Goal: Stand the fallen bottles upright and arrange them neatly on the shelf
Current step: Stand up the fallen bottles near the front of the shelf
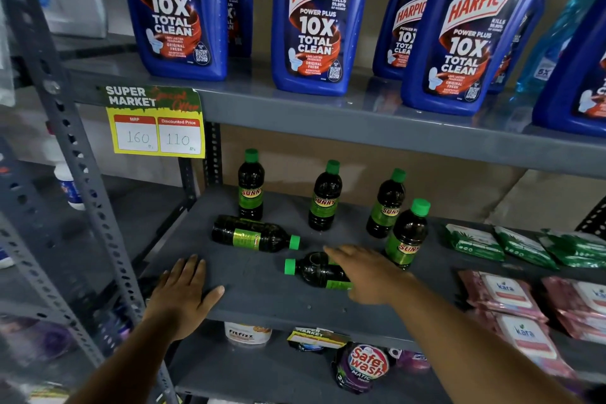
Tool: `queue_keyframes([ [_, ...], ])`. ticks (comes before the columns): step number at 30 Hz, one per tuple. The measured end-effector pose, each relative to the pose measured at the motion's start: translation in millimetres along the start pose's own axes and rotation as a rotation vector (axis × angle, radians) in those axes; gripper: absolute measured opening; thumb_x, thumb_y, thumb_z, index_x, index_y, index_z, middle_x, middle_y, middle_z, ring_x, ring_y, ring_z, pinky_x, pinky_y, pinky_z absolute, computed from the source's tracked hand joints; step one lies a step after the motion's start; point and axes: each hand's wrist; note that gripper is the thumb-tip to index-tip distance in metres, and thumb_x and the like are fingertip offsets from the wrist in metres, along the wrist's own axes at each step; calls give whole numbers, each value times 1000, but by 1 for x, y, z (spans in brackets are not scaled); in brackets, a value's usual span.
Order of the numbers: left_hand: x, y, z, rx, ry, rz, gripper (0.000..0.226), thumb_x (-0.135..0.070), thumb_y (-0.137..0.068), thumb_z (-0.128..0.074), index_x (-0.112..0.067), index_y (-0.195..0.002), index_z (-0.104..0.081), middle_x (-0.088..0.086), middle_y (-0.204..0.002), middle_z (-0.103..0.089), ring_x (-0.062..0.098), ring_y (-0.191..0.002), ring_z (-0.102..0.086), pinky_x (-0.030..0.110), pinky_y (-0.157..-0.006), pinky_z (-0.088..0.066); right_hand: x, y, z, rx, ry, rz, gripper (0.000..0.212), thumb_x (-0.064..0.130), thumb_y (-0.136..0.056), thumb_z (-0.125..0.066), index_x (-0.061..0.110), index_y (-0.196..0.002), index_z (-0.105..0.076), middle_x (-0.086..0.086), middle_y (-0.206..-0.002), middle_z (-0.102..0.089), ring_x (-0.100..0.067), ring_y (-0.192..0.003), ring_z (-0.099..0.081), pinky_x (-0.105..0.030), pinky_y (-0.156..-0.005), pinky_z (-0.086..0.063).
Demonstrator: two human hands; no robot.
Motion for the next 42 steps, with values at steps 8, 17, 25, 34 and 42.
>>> queue_keyframes([
  [8, 3, 0, -1, -9, 22, -12, 103, -75, -66, 8, -15, -149, -3, 5, -160, 0, 23, -145, 4, 43, -118, -4, 4, -21, -22, -210, -212, -140, 81, 23, -84, -69, 19, -152, -24, -7, -149, -37, -29, -135, -37, -40, -112, -29],
  [17, 1, 2, 1, -8, 22, -23, 102, -75, -66, 8, -16, -149, -2, 4, -160, 2, 22, -145, 6, 43, -118, -2, 21, -23, -48, -751, -1095, -288, 74, 18, -84, -72, 25, -143, -28, -1, -140, -43, -15, -131, -41, -41, -113, -32],
  [25, 3, 0, 0, -5, 18, -24, 102, -75, -67, 7, -15, -149, -2, 5, -160, 1, 23, -145, 5, 43, -118, -2, 19, -22, -52, -799, -1063, -456, 86, 39, -64, -85, 29, -136, -38, 1, -133, -48, -16, -128, -42, -42, -107, -40],
  [34, 3, 0, -1, -17, 31, -25, 101, -75, -68, 6, -15, -149, -4, 6, -160, -1, 23, -145, 4, 44, -117, -3, 19, -26, -58, -810, -1099, -541, 100, 39, -51, -91, 26, -134, -37, 2, -121, -58, -16, -111, -58, -35, -91, -49],
  [42, 3, 0, 0, 0, 36, -28, 102, -76, -68, 7, -15, -149, -1, 6, -160, 3, 23, -145, 7, 43, -117, -1, 13, -29, -60, -797, -1009, -599, 95, 43, -53, -88, 21, -131, -39, 1, -120, -54, -19, -113, -52, -38, -95, -47],
])
Point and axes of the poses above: each hand's wrist, its own y-axis away from the middle knuckle, its own z-axis out of the back of the hand, x = y × z
